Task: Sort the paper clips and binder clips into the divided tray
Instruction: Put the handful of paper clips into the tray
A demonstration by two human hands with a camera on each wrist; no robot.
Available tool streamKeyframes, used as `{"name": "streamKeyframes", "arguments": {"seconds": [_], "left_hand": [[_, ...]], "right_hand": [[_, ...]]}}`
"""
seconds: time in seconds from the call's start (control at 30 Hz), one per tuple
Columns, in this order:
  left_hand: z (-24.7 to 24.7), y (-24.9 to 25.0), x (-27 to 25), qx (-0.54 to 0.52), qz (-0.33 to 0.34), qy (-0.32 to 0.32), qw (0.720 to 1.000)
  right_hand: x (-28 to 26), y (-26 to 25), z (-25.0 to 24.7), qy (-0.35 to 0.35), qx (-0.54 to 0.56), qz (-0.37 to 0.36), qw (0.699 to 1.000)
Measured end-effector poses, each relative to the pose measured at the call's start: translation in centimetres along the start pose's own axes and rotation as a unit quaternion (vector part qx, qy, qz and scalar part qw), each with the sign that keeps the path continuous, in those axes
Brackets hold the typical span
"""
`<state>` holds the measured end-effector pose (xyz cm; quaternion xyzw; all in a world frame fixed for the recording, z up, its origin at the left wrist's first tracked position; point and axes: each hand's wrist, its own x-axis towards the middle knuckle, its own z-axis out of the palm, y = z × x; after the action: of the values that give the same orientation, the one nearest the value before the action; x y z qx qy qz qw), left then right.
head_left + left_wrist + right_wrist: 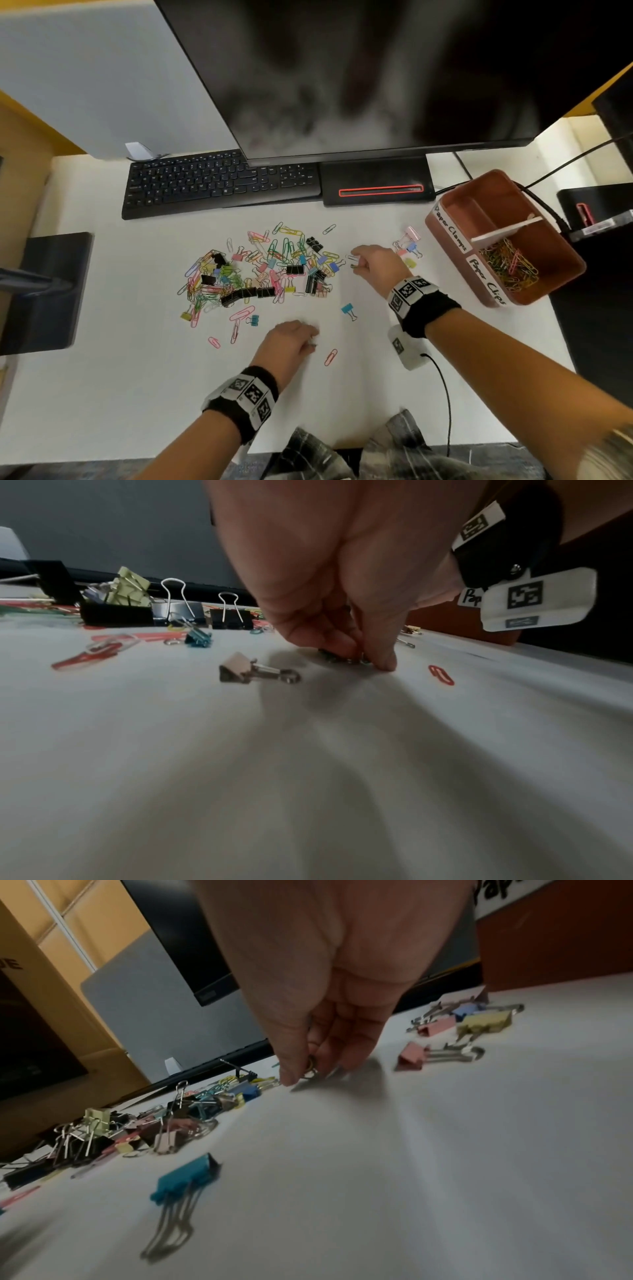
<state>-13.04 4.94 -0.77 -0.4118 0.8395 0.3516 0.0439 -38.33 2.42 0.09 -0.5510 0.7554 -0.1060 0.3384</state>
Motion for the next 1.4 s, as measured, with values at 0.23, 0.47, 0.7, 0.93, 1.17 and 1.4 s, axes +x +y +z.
{"name": "streamKeyframes", "arguments": {"seconds": [0.23, 0.47, 0.7, 0.93, 1.17, 1.4], "left_hand": [[-0.9, -0.3, 1.4, 0.0, -0.003, 0.002, 1.0], [-2.2, -1.4, -0.7, -0.053, -0.08, 0.08, 0.992], [-1.9, -2.0, -1.8, -0.124, -0.15, 0.098, 0.976], [-1.5, -2.5, 0.2, -0.019, -0.091, 0.11, 0.99], [-1.9, -2.2, 1.8, 0.061, -0.086, 0.075, 0.992], [-1.9, -2.0, 2.4, 0.022, -0.049, 0.039, 0.998]], "right_hand": [[1.5, -0.5, 0.6, 0.033, 0.018, 0.044, 0.998], [1.1, -0.4, -0.2, -0.018, -0.033, 0.003, 0.999], [-1.3, 0.6, -0.4, -0.068, -0.033, -0.009, 0.997], [-5.9, -2.3, 1.3, -0.168, -0.03, -0.173, 0.97], [-8.4, -3.9, 6.1, -0.237, -0.144, -0.263, 0.924], [-8.5, -3.7, 7.5, -0.204, -0.152, -0.224, 0.941]]}}
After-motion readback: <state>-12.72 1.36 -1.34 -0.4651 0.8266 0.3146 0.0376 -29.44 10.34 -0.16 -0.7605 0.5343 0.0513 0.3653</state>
